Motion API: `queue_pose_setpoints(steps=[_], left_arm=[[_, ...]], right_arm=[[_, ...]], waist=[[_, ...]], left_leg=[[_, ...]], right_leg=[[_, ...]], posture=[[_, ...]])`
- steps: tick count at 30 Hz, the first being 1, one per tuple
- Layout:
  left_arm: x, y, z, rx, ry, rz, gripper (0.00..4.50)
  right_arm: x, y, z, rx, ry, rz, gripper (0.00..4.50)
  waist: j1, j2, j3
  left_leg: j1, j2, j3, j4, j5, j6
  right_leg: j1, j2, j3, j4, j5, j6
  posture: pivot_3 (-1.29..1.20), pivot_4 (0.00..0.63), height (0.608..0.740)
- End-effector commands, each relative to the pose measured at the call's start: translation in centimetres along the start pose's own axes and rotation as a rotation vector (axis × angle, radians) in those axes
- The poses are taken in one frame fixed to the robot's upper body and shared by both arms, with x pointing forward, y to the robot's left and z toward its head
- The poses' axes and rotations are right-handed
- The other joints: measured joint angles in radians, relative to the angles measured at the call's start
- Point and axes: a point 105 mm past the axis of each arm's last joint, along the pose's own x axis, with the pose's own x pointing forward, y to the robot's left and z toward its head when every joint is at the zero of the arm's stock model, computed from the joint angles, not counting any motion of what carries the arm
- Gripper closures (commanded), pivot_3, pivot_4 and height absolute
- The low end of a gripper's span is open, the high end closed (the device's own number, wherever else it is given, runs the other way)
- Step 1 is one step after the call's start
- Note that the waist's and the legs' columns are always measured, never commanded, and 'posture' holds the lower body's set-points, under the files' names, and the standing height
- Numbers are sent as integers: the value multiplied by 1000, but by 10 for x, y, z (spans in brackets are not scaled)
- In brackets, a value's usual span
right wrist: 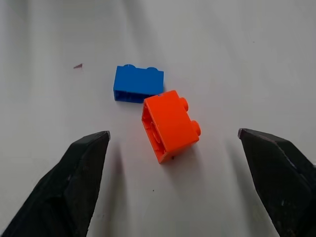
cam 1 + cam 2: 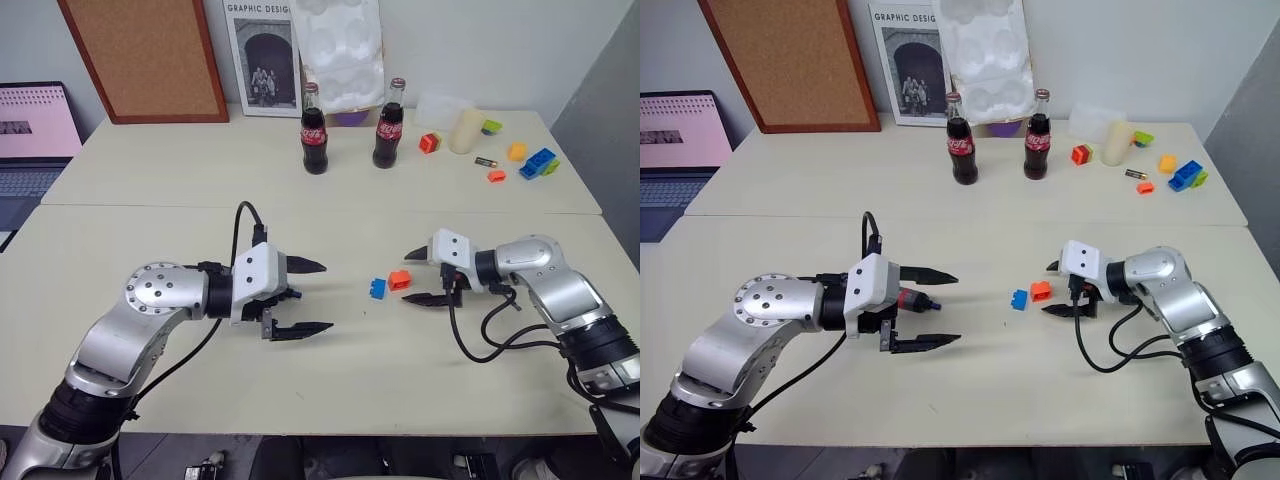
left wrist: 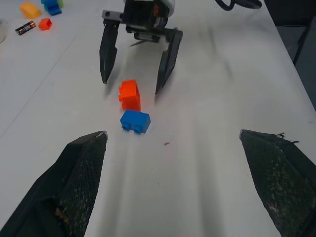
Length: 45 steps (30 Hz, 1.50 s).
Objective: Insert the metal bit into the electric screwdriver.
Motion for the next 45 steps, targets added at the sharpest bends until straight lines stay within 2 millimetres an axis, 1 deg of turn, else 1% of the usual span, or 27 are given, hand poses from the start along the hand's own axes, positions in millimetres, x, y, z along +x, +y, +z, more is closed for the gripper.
queue_pose_setpoints(steps=[1,3,8,10,12,13,14,16,19,21,24,27,30,34,36,38,39,41,43,45], left_arm=[[7,-1,9,43,-37,-1,0],[10,-2,9,40,-44,-2,0],[14,0,10,33,-63,-4,0],[19,3,12,34,-82,-6,0],[24,4,15,36,-103,-9,0],[26,4,17,37,-112,-11,0],[30,5,20,37,-132,-9,0],[42,8,29,35,-187,-1,0],[60,10,39,32,-252,0,0],[71,8,45,32,-286,-22,0],[89,8,51,54,-313,-43,0],[102,9,58,81,-330,-45,0],[111,6,60,122,-333,-69,0],[116,3,61,153,-334,-84,0],[117,3,62,157,-336,-85,0],[117,2,64,163,-338,-84,0],[117,2,64,162,-340,-83,0],[117,2,65,161,-342,-82,0],[117,1,64,160,-341,-84,0],[114,3,63,158,-337,-77,0]], right_arm=[[1,-3,7,-66,-16,0,1109],[2,-2,8,-64,-32,-11,1645],[2,2,8,-55,-48,-32,2788],[-6,2,8,-45,-55,-83,3273],[-17,0,7,-31,-56,-140,3639],[-22,0,7,-24,-55,-165,3647],[-32,-3,5,-10,-47,-224,3647],[-58,-11,-1,50,-39,-395,3647],[-90,-11,-15,146,-1,-625,3647],[-108,-10,-29,202,51,-785,3647],[-139,-17,-59,324,136,-1091,3647],[-155,-23,-84,460,167,-1274,3647],[-157,-29,-102,596,156,-1353,3647],[-161,-35,-120,763,115,-1410,3647],[-164,-37,-121,806,89,-1431,3647],[-164,-37,-117,835,49,-1434,2929],[-164,-36,-115,835,39,-1430,2745],[-166,-35,-109,833,18,-1431,2139],[-170,-33,-102,813,5,-1434,1707],[-175,-29,-92,778,-10,-1438,1260]], waist=[[0,0,0],[0,0,0],[1,0,0],[3,0,0],[7,0,0],[8,0,0],[8,0,0],[12,0,0],[21,0,0],[20,0,0],[5,1,-1],[2,2,-1],[-2,3,-2],[-7,6,-4],[-8,7,-4],[-8,7,-4],[-8,7,-4],[-9,7,-4],[-9,8,-4],[-9,8,-4]], left_leg=[[0,0,0,0,0,0],[0,0,0,0,0,0],[0,0,-1,1,0,0],[0,0,-1,1,0,0],[0,0,-1,1,0,0],[0,0,-1,1,0,0],[0,0,-1,1,0,0],[0,-1,-1,1,0,0],[0,-1,-3,2,0,0],[0,-1,-3,2,0,0],[1,-1,-3,2,0,0],[2,-2,-2,2,0,0],[3,-2,-2,2,1,0],[3,-2,-2,2,1,1],[3,-2,-2,1,1,1],[2,-2,-2,1,1,1],[2,-2,-2,1,1,1],[2,-2,-2,1,1,1],[2,-2,-2,0,1,1],[2,-2,-2,0,1,1]], right_leg=[[0,0,0,0,0,0],[0,0,0,1,0,0],[0,0,0,2,0,0],[0,0,0,2,0,0],[1,0,-1,2,0,0],[1,0,-1,2,0,0],[1,0,-1,2,0,0],[1,0,-1,2,0,0],[2,0,-2,2,0,0],[2,0,-1,2,0,0],[2,0,-1,2,0,0],[3,0,1,3,1,1],[3,0,1,3,2,-1],[3,0,1,3,2,-1],[3,0,1,3,2,-1],[3,0,1,2,2,0],[3,0,1,2,1,1],[3,0,1,1,1,1],[3,0,1,1,1,1],[3,0,1,1,1,1]], posture=[[0,150,740],[0,150,740],[0,150,740],[0,150,740],[0,150,740],[0,150,740],[0,150,740],[0,150,740],[0,150,740],[0,150,740],[0,150,740],[0,150,740],[0,150,740],[0,150,740],[0,150,740],[0,150,740],[0,150,740],[0,150,740],[0,150,740],[0,150,740]])
